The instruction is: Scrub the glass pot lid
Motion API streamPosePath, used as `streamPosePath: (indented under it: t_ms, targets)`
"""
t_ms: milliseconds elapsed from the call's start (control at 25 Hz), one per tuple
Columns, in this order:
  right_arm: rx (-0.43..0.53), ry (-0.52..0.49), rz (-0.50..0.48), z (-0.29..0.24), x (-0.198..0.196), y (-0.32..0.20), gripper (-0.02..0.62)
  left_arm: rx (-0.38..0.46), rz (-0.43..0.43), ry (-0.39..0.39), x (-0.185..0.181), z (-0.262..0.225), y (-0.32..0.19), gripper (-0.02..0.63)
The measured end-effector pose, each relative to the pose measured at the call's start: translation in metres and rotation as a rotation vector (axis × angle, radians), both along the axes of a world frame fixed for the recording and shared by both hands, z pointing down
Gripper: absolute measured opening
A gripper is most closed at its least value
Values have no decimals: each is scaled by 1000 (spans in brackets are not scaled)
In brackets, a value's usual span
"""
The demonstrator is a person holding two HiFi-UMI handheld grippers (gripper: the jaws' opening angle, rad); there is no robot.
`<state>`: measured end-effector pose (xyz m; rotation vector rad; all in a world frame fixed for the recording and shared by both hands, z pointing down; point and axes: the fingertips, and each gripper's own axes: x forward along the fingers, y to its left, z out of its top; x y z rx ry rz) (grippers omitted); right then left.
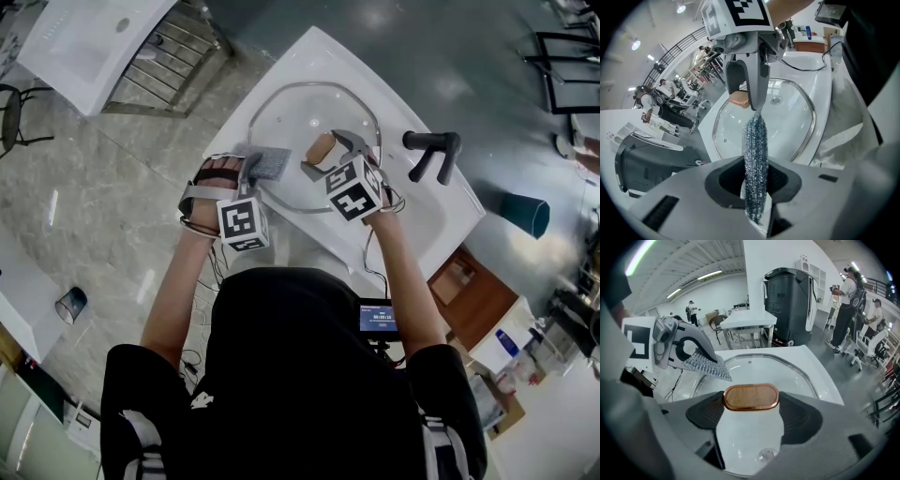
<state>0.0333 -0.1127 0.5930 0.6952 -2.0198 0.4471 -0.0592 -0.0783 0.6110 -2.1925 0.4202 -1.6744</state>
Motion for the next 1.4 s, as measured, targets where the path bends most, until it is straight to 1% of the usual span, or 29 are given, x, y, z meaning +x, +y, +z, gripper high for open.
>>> streamPosePath:
  t_ms: [280,480,560,760,880,1040,1080,1160,1320,1400]
  targets:
    - [9,-13,40,0,-1,-1,364,-17,-39,33,0,-3,-3,72]
    - [13,11,40,-2,1,0,364,-57,-94,64,-4,-7,-4,72]
    - [14,6,42,-6,0,2,364,-70,-117,81,-7,-12,-3,72]
    - [49,-10,64,-21,1,4,364,-75,-164,127,-12,-26,-1,72]
    - [72,-12,76,-35,1,6,364,-67,-196,176,-14,-42,-1,72]
    - [109,-35,112,-60,-5,6,363,-67,-249,271,-18,-68,-2,72]
    - [127,-44,126,-68,-6,6,348,-64,-260,295,-18,-76,-2,72]
    - [169,-57,153,-86,-7,4,263,-53,-280,347,-19,-92,-4,72]
    - [224,-85,201,-119,-9,10,202,-38,-326,449,-21,-126,1,72]
    - [246,-103,222,-136,-11,18,164,-30,-335,488,-20,-143,7,72]
